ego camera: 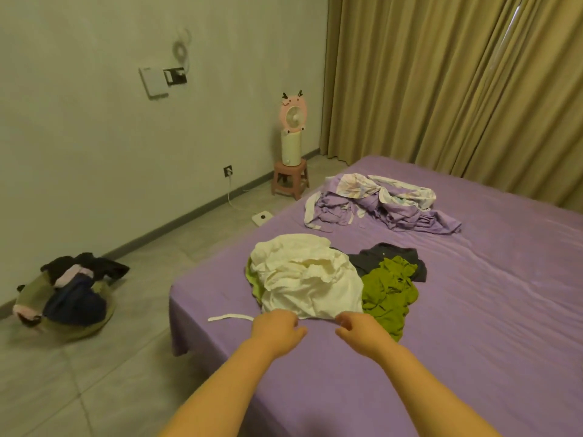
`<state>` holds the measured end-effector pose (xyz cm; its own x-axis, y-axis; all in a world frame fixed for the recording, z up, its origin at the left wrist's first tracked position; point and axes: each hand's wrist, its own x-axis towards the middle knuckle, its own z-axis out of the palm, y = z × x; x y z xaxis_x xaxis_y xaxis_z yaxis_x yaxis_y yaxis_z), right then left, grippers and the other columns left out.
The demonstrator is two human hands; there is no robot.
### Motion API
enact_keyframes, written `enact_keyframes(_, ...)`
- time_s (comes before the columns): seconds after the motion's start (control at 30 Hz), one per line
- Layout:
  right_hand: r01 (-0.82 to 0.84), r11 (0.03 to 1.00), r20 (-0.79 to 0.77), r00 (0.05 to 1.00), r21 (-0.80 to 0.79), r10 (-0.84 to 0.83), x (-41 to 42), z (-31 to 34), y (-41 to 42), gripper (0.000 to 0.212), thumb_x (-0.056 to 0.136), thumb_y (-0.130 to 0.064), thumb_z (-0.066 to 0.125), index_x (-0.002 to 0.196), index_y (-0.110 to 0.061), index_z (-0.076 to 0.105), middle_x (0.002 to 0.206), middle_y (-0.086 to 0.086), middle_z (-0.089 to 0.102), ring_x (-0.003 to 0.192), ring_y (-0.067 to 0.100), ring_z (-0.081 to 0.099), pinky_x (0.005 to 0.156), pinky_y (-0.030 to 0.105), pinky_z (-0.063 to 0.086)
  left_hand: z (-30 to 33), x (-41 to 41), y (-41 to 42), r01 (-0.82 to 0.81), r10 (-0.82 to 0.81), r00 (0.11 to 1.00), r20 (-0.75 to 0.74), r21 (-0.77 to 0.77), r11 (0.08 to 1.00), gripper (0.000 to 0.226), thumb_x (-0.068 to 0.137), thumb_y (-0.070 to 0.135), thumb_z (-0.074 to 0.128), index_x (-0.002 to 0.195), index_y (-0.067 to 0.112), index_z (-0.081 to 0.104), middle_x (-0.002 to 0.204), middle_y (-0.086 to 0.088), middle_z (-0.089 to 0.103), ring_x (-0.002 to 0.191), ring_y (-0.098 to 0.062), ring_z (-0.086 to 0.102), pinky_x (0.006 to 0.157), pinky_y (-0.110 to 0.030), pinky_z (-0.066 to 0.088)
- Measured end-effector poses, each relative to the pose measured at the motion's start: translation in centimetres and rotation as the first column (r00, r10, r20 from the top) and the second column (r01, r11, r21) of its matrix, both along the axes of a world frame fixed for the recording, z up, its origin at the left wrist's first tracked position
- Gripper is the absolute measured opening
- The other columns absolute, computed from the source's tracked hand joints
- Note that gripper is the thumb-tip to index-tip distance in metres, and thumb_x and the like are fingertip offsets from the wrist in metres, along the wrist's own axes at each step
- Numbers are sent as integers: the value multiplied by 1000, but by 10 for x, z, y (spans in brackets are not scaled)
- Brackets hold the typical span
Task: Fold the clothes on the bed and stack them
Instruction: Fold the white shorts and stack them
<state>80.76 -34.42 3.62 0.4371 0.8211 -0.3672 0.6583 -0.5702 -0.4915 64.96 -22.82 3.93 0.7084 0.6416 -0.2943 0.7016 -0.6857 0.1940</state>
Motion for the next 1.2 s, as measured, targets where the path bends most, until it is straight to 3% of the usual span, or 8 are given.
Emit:
enact_keyframes(0.17, -49, 999, -1, 999, 16, 49, 8, 1, 37, 38, 93, -26, 49, 129, -17, 55, 116, 3, 63, 98, 18, 60, 82, 28, 50, 0, 6, 23, -58, 59, 998, 6, -27, 998, 44, 92, 51, 43, 99, 15, 67, 101, -3, 67, 94, -24, 62, 67, -30, 41)
enact_keyframes(0.3, -138, 990, 51, 989, -34, 140, 24, -6, 58, 38, 95, -27, 47, 132, -17, 52, 125, 6, 60, 108, 21, 58, 89, 31, 49, -1, 19, 34, -84, 82, 996, -44, -35, 996, 43, 92, 51, 43, 83, 14, 63, 85, -3, 62, 86, -25, 61, 63, -29, 38)
enact_keyframes(0.4, -254, 962, 193, 943, -101, 270, 41, -19, 73, 40, 97, -29, 43, 135, -21, 47, 131, 4, 56, 116, 23, 54, 94, 34, 45, -11, 30, 45, -99, 96, 992, -76, -27, 995, 43, 92, 50, 42, 98, 15, 67, 97, -3, 66, 90, -25, 61, 66, -28, 39)
enact_keyframes(0.5, -363, 905, 389, 818, -222, 424, 52, -33, 83, 35, 98, -22, 38, 132, -20, 46, 128, 5, 56, 114, 26, 53, 89, 36, 40, -28, 34, 55, -68, 62, 990, -129, -44, 997, 40, 93, 46, 40, 106, 18, 66, 106, -4, 66, 96, -26, 61, 69, -30, 39)
enact_keyframes(0.7, -384, 844, 417, 743, -375, 524, 74, -61, 111, 31, 94, -13, 37, 123, -16, 48, 120, 9, 55, 110, 29, 52, 87, 36, 37, -57, 42, 94, -49, 26, 973, -228, -95, 994, 38, 97, 40, 39, 108, 12, 63, 112, -9, 64, 102, -30, 59, 80, -33, 43)
enact_keyframes(0.93, -292, 870, 337, 835, -397, 434, 108, -95, 181, 32, 97, -22, 38, 127, -19, 47, 122, 5, 53, 112, 25, 49, 87, 35, 40, -96, 76, 193, -59, 24, 976, -214, -159, 986, 34, 99, 33, 37, 107, 9, 60, 114, -9, 61, 102, -28, 59, 75, -31, 42)
enact_keyframes(1.1, -84, 939, 236, 957, -334, 169, 120, -121, 229, 37, 98, -26, 37, 134, -21, 46, 132, 2, 48, 117, 23, 48, 89, 32, 45, -131, 104, 267, -22, -21, 979, -202, -207, 978, 35, 100, 29, 37, 126, 12, 52, 127, -9, 51, 114, -26, 51, 87, -34, 44)
enact_keyframes(1.2, 80, 944, 242, 970, -319, -1, 120, -136, 248, 46, 98, -31, 40, 143, -23, 32, 151, 7, 25, 133, 26, 32, 95, 33, 42, -153, 132, 299, 87, -123, 972, -200, -182, 979, 38, 101, 28, 36, 134, 13, 44, 133, -9, 44, 120, -26, 43, 90, -36, 41)
